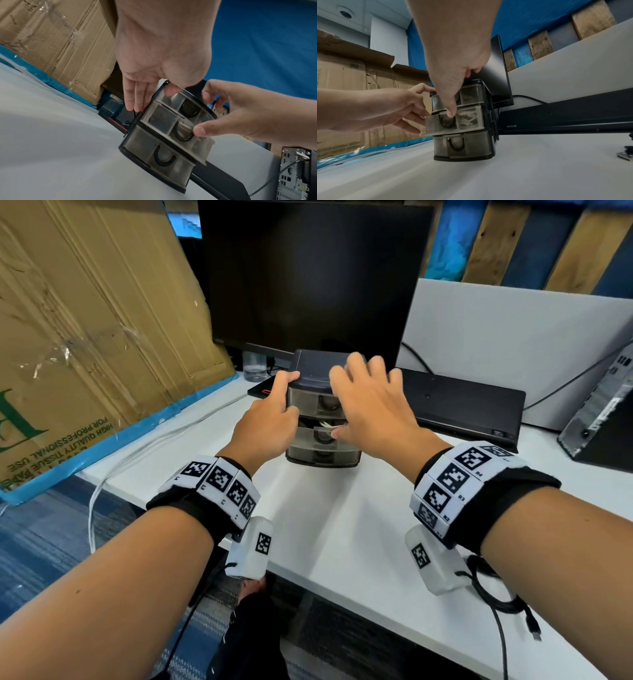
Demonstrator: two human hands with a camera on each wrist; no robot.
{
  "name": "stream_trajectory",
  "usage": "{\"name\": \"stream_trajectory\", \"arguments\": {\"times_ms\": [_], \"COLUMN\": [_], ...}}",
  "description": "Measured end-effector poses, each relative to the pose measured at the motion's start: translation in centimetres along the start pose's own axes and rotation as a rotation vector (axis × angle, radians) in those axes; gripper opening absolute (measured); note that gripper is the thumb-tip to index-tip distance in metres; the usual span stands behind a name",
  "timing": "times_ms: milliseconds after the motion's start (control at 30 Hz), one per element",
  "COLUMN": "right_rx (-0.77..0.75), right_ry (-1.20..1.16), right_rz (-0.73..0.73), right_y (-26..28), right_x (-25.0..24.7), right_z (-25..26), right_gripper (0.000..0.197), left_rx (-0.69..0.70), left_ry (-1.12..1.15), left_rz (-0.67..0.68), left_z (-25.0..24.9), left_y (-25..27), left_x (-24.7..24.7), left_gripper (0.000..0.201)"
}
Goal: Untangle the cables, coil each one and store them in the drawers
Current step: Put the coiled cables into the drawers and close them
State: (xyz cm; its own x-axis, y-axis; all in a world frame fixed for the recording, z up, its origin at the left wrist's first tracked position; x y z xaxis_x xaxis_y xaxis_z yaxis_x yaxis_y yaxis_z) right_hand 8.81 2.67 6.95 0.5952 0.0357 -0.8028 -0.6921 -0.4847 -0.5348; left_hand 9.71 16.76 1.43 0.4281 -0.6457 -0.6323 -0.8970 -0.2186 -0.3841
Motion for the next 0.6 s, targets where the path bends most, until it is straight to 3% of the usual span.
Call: {"name": "stream_trajectory", "arguments": {"times_ms": [67, 167, 600], "right_rx": [0.049, 0.084, 0.141], "right_ry": [-0.030, -0.164, -0.342], "right_rz": [0.010, 0.166, 0.151], "right_y": [-0.3, -0.7, -1.2], "right_x": [0.6, 2.8, 3.6], "right_z": [-0.8, -1.6, -2.8], "right_gripper": [0.087, 0.098, 0.081], "left_rx": [-0.001, -0.007, -0.003], "left_ry": [0.006, 0.002, -0.071], "left_rz": [0.002, -0.005, -0.005], "left_z": [0.0, 0.1, -0.2], "left_y": [0.0, -0.1, -0.2], "left_x": [0.0, 0.1, -0.3], "left_gripper": [0.055, 0.056, 0.055]}}
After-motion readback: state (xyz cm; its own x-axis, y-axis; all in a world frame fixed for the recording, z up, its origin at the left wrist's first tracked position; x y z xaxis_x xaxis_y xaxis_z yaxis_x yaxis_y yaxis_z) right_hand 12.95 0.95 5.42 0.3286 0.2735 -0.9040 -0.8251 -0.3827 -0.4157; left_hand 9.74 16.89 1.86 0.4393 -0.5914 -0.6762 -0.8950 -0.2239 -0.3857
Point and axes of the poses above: each hand's wrist, its own y-axis away from the middle knuckle, its own x-axis out of the palm, z = x × y, the point moved 10 cm from there along -y, towards the middle knuckle, and after that the axes turned 8 degrees about -z, right-handed, at the moved point
